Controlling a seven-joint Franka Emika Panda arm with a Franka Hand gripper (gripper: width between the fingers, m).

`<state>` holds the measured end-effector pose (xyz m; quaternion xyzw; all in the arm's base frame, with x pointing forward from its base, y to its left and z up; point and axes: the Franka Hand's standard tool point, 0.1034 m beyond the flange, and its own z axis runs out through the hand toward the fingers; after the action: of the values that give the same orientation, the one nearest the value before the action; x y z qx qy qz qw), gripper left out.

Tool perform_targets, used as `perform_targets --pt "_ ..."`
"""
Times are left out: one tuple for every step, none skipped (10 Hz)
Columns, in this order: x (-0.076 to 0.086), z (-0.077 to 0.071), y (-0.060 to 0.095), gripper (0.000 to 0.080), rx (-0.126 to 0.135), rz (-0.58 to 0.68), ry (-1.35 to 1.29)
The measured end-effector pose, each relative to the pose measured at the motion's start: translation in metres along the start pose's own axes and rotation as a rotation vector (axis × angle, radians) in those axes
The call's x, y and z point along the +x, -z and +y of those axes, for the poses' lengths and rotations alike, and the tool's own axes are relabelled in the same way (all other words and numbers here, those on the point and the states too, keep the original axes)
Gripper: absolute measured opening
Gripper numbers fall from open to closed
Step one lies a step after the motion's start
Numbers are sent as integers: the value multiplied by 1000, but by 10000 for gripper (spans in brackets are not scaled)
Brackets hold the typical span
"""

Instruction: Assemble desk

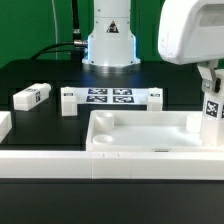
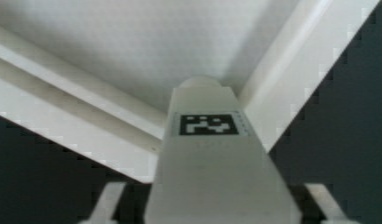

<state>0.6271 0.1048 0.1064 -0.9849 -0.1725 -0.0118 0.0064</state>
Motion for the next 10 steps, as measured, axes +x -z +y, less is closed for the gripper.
perform_targets --pt "0 0 0 288 1 3 -94" --pt "0 0 0 289 2 9 -162" --pt "1 0 0 290 2 17 -283" --pt "1 0 0 290 10 21 -382" --pt "1 1 0 290 16 23 -492" --pt "0 1 0 290 21 23 -574" --pt "1 1 -1 291 22 24 -655" --pt "0 4 -1 291 16 24 -734" --pt "-2 9 -1 291 7 23 -793" --pt "-3 15 0 294 3 32 -884"
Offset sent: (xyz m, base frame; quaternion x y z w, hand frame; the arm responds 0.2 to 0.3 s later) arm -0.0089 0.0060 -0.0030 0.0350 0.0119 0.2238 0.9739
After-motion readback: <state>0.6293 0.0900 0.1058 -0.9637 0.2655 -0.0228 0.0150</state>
